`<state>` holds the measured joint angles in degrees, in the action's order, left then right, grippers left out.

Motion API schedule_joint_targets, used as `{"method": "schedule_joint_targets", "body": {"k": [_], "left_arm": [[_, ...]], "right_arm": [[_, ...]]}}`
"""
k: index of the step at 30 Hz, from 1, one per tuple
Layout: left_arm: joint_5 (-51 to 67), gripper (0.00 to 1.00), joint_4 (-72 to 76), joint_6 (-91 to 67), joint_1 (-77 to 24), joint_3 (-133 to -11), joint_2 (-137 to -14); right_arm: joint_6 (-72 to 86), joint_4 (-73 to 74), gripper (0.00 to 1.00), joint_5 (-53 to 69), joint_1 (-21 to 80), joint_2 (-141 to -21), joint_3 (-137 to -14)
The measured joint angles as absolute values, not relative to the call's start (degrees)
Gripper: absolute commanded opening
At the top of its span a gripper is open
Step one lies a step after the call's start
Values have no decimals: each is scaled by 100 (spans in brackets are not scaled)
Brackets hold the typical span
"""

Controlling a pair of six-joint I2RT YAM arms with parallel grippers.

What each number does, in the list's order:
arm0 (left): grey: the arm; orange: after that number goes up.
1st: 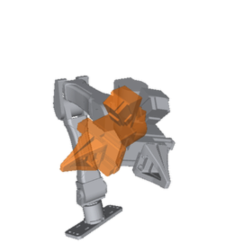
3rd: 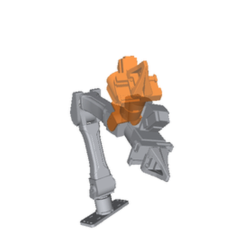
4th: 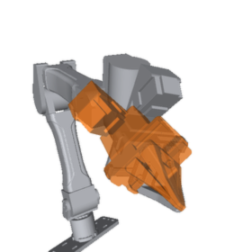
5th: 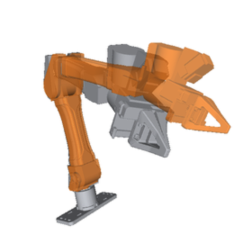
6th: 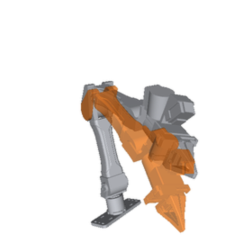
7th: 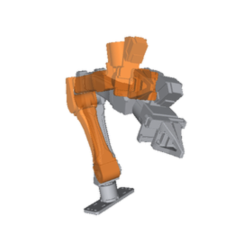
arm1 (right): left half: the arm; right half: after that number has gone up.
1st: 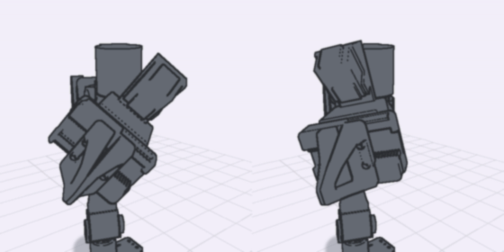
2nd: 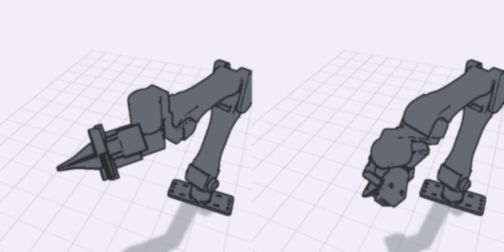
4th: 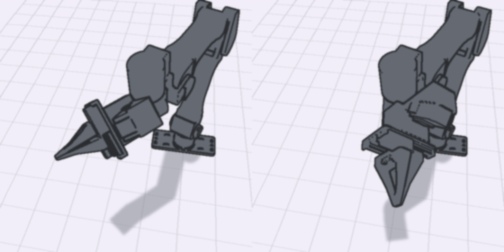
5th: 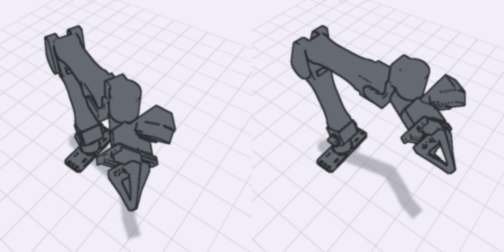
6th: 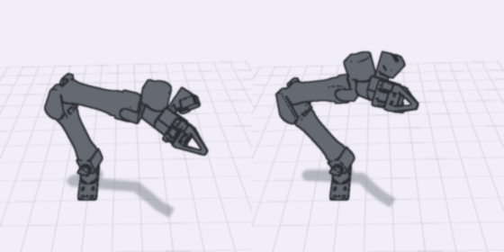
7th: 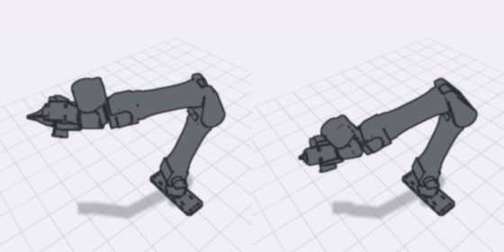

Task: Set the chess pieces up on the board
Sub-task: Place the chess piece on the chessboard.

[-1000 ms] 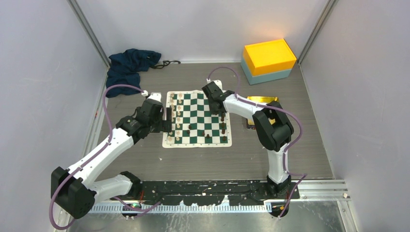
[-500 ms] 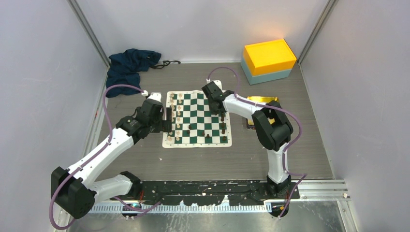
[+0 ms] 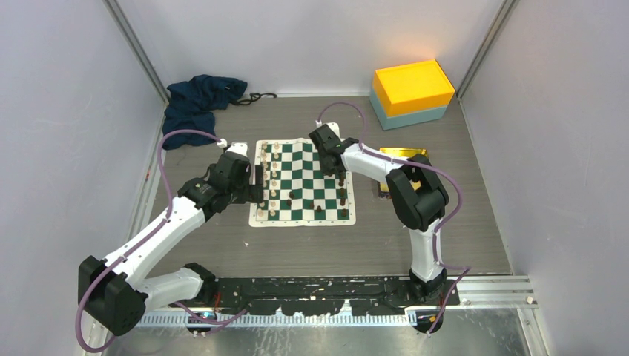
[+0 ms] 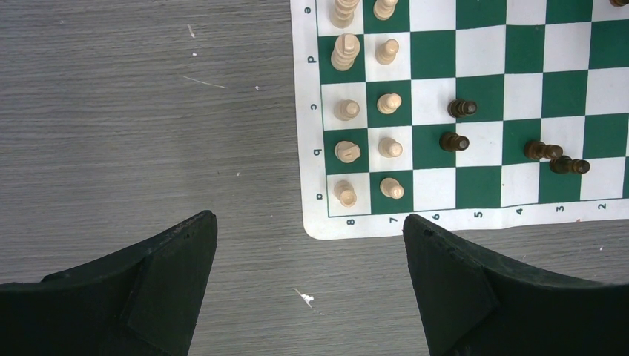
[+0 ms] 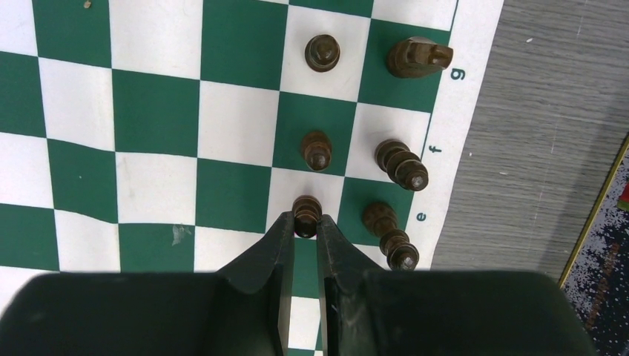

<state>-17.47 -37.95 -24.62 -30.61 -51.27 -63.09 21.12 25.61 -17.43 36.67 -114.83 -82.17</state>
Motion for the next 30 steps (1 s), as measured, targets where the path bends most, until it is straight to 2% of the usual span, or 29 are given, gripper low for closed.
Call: {"method": "schedule_joint_targets", "body": {"k": [7,12,18,30], "left_arm": [[-1747,97,-3795,-2462,-3063,-5127,-6309],[-1747,97,-3795,-2462,-3061,-5127,-6313],[-1745,97,-3795,-2460,-3061,-5127,-6329],[-1745,97,-3795,-2460,-3061,-5127,-6342]], "right_arm": [[2112,2578,3,-1726,3667,-11509,-8252],[2112,2606,24,-1723,3667,-11515,-8272],[2110,2648,35,-1708,3669,-11524,-8272],[2075,2751,38,-1684,3691,-11566,-8342]]}}
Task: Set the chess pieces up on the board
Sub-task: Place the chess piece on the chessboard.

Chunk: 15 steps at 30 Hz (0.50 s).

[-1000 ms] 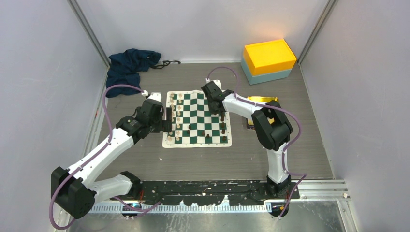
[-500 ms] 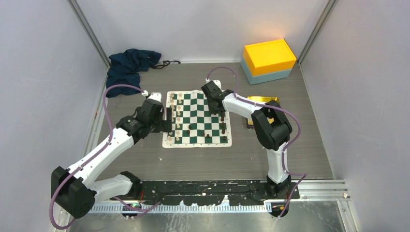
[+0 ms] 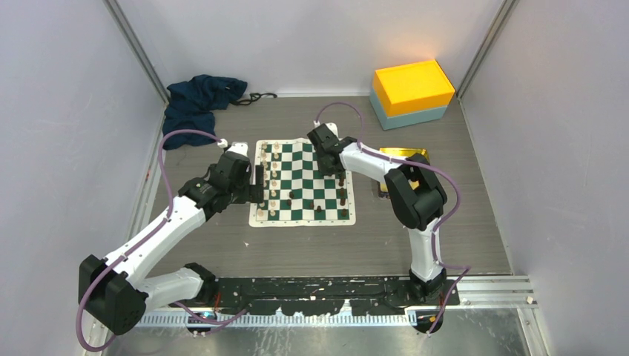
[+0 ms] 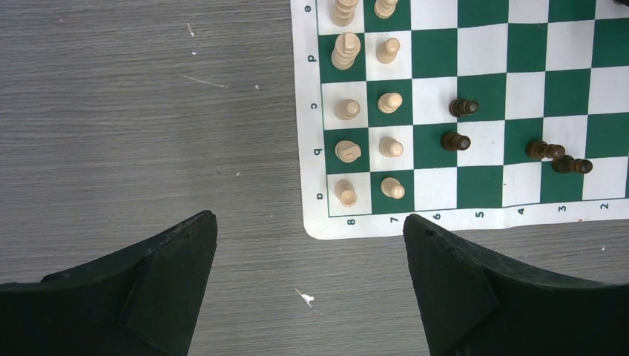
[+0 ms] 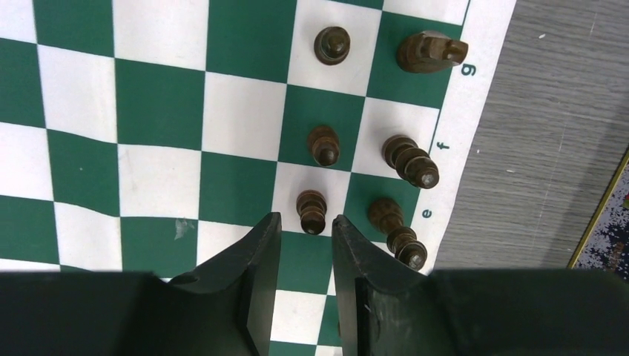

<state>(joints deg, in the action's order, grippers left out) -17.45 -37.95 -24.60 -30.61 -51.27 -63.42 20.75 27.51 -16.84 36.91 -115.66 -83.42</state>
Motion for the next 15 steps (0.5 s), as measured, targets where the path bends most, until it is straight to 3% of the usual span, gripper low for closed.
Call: {"method": "schedule_joint_targets", "body": {"k": [15], "left_arm": [[-1750,97,-3795,-2464,-3063,-5127,-6340]], "right_arm": [[1929,3120,38,-1791,4091,-11515,-8818]]}}
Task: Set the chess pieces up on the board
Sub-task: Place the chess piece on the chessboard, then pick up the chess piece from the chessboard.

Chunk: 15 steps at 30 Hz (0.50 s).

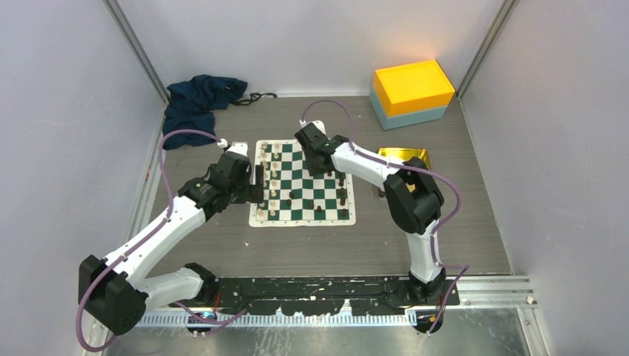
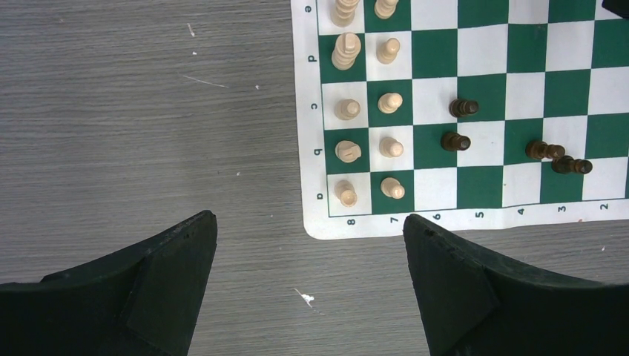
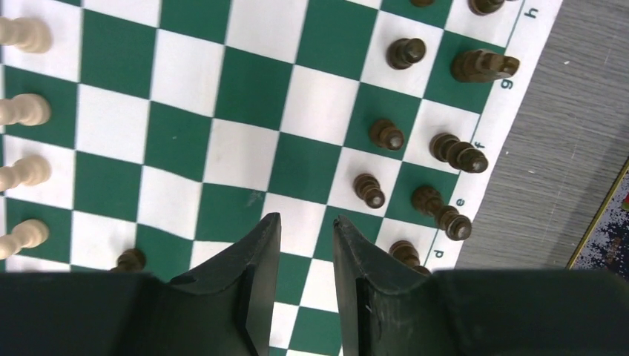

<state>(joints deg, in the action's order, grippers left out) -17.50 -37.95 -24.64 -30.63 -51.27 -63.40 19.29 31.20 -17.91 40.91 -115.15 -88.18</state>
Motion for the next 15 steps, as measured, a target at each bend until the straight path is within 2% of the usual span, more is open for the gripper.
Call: {"method": "schedule_joint_targets", "body": {"k": [15], "left_arm": [[-1920,98,-3804,-2486,-3059,-5015,-5953]], "right_arm": [[1833,3557,44,-1332,4681,-11528,-9614]]}}
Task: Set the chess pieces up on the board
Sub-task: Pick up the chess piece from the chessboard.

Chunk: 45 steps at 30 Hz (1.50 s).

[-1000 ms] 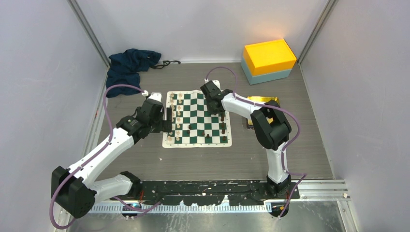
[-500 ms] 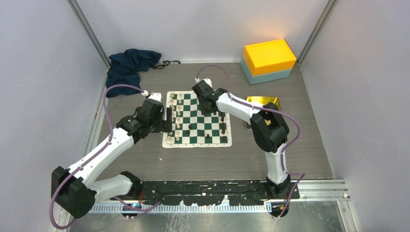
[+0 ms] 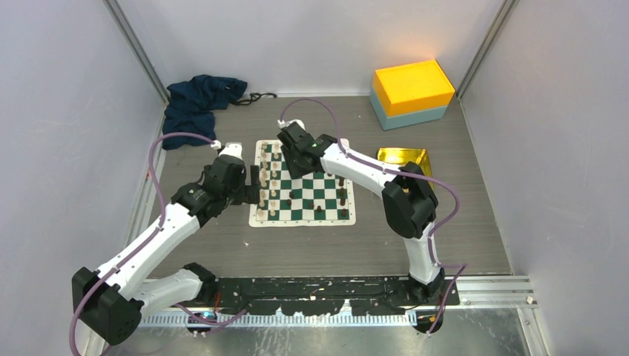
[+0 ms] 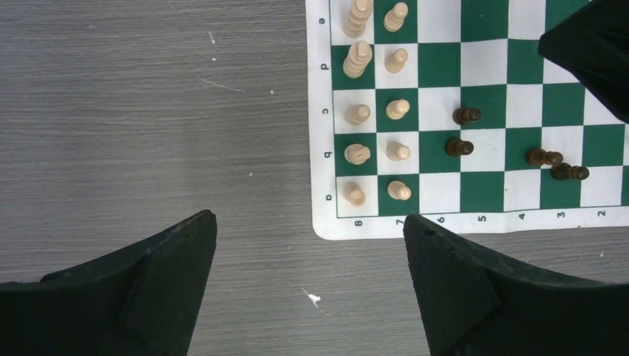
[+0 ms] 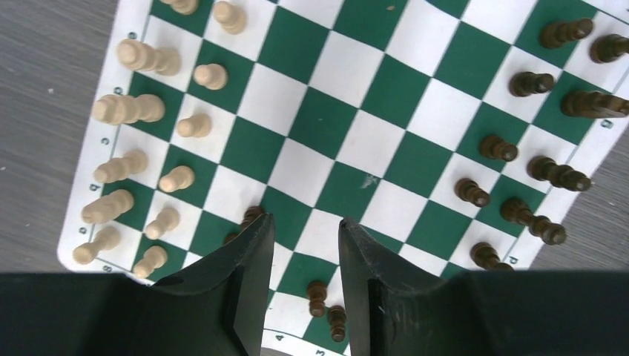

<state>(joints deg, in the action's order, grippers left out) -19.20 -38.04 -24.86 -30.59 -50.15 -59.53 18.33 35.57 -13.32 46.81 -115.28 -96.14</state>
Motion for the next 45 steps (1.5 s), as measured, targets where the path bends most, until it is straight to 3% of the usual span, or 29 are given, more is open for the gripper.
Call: {"method": "schedule_joint_targets", "body": {"k": [37,45], "left_arm": [[-2051,98,-3887,-2508,-2995,-4838,-5697],[-2051,98,-3887,-2506,-2991,-4838,-5697]], "right_arm": [[1780,3911,45,-543,5063,-12320,-9883],[1763,3911,37,-526,5063,-12392,-9883]]}}
